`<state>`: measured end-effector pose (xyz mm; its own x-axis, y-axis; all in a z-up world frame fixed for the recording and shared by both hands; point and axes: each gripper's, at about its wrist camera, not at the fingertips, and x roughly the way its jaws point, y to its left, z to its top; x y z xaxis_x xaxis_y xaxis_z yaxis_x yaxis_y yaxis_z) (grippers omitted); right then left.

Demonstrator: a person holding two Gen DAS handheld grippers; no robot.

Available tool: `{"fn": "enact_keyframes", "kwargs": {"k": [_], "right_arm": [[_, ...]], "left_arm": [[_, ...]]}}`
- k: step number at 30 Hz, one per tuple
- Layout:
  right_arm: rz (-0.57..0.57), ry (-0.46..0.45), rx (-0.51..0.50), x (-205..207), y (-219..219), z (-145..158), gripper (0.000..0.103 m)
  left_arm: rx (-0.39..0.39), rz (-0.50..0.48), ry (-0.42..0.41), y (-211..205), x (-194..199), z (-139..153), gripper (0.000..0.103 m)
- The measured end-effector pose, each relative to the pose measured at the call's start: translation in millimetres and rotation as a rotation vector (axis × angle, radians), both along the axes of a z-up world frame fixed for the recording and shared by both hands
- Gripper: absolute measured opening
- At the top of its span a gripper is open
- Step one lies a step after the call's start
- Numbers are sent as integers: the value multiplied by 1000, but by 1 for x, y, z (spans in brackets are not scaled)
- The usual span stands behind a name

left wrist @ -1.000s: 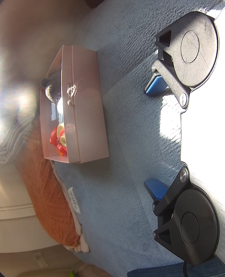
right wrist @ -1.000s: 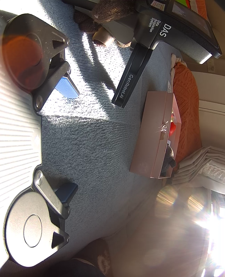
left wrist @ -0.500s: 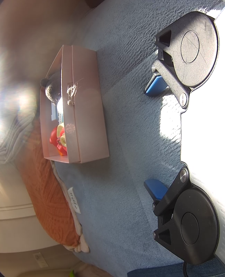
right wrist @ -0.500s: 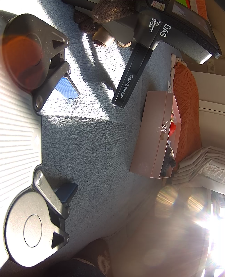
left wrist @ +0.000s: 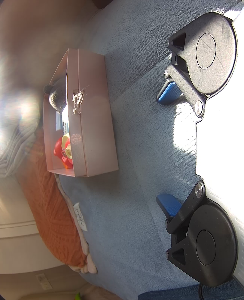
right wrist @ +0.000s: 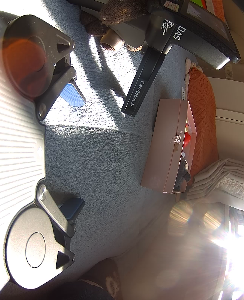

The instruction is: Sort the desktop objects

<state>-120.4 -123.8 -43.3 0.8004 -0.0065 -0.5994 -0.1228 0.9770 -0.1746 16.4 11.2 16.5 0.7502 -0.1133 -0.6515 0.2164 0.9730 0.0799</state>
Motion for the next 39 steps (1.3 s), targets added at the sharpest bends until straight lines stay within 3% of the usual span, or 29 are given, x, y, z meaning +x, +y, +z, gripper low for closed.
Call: {"fn": "enact_keyframes", "kwargs": {"k": [22,31,34,39], "right_arm": [[0,0,0,0,0,0,103],[0,0,0,0,1,0,103],[0,0,0,0,0,0,103],[0,0,0,0,1,0,103]], "left_arm": [[-1,-4,11,1,0,1,103],[36,-1,80,-5,0,8,103],[17,-11,155,-1,0,12,103],[12,-18,191,2,-2,13,103]]}}
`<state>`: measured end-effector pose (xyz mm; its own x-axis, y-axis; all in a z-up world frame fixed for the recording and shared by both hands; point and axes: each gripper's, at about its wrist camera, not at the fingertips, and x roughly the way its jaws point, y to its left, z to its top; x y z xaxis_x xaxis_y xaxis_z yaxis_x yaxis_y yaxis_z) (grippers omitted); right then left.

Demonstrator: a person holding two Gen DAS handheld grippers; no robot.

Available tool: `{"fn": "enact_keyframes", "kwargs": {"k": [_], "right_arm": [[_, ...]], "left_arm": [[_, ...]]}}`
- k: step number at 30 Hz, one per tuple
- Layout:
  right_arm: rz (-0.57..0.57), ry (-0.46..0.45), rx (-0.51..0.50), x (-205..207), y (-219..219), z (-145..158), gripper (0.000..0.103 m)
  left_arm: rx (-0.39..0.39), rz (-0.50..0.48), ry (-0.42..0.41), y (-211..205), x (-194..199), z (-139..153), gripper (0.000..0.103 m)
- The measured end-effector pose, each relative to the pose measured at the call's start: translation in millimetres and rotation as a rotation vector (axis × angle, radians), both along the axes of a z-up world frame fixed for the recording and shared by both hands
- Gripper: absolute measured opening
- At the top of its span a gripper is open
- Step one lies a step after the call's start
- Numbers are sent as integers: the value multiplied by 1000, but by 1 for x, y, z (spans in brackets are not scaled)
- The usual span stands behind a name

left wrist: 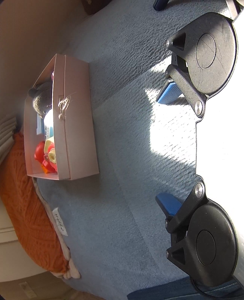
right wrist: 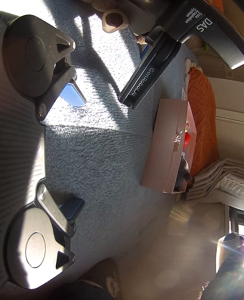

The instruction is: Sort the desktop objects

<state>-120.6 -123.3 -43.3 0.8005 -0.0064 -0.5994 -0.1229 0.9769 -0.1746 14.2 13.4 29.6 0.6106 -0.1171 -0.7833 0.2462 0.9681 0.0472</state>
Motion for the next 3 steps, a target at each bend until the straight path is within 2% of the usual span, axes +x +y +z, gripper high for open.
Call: {"fn": "enact_keyframes", "kwargs": {"k": [3], "right_arm": [[0,0,0,0,0,0,103]], "left_arm": [[-15,8,14,1,2,1,103]]}}
